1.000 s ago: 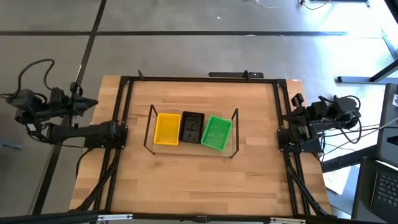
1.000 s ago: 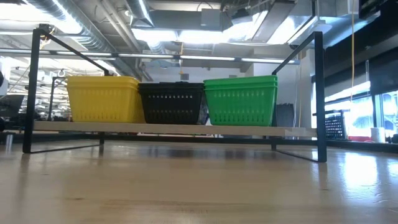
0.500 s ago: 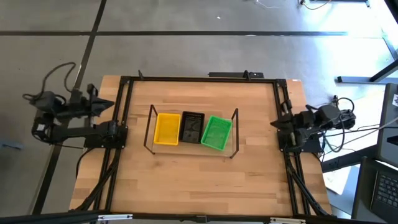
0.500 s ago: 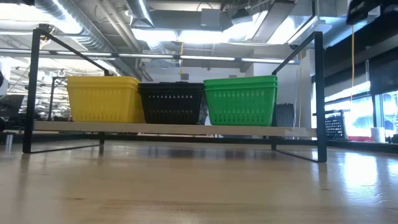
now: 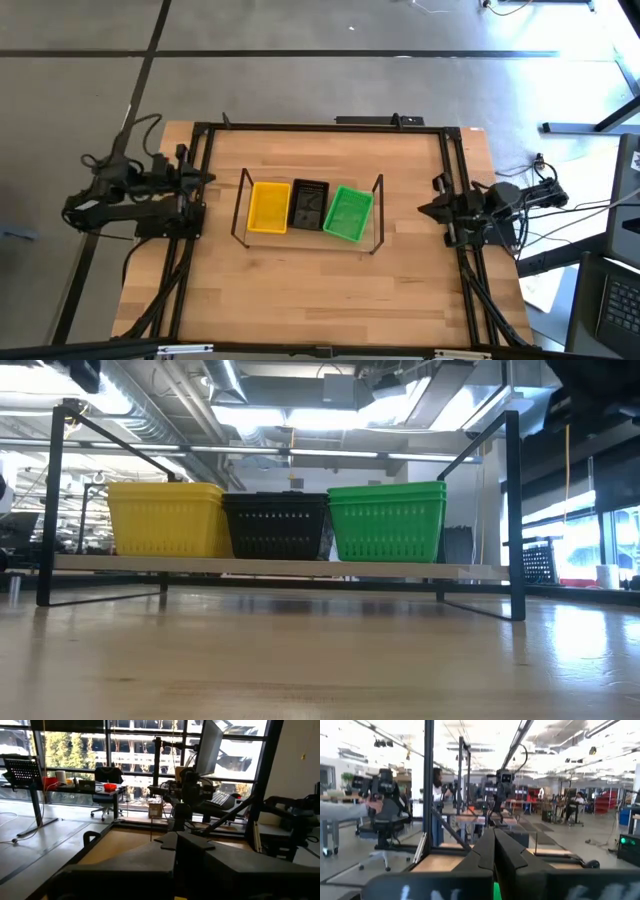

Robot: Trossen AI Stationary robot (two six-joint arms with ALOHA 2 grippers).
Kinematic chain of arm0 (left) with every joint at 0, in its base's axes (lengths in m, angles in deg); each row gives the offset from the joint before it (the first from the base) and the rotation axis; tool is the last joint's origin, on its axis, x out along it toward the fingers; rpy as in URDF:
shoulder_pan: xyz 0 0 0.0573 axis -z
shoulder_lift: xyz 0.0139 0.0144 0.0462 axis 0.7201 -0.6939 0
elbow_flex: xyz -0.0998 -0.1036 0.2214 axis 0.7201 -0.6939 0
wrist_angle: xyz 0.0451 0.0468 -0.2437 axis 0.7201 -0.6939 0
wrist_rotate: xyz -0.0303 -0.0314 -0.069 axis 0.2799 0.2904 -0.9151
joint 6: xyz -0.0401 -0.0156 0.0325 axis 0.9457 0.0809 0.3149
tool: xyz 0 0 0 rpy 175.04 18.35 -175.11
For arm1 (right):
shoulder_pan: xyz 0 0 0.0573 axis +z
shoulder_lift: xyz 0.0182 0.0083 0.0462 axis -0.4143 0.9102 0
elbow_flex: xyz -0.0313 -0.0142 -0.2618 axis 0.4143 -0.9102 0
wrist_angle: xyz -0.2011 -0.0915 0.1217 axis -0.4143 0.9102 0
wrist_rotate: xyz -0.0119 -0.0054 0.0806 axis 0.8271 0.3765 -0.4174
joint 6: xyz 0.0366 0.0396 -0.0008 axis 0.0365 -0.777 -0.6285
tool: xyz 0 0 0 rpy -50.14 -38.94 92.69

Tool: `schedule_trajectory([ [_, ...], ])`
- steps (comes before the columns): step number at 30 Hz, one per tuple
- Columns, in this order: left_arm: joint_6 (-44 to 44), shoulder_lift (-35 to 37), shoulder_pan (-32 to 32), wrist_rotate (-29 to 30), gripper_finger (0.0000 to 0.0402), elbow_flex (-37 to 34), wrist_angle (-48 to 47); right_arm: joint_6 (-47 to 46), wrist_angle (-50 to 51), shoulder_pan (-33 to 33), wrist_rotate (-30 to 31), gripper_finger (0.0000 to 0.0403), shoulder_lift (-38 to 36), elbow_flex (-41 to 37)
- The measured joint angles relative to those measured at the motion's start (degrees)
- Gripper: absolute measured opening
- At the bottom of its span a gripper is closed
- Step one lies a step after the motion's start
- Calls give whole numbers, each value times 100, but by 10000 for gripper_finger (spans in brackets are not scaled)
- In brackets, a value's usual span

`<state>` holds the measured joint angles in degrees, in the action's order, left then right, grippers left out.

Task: Stack baskets on shelf by color
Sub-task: Return to Home Position

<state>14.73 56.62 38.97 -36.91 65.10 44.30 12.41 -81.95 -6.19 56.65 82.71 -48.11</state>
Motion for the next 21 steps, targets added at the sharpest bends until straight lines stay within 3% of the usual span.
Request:
schedule_trajectory([
  [7, 13, 0, 0, 2, 0, -462, 602, 1, -799, 0, -5, 0, -2, -623],
  [15, 157, 2, 0, -56, 0, -900, 1065, 146, -762, 0, -295, 0, 2, -636],
  [21, 129, 4, 2, -150, 0, -1546, 1969, 139, -759, 0, -311, 0, 2, -636],
])
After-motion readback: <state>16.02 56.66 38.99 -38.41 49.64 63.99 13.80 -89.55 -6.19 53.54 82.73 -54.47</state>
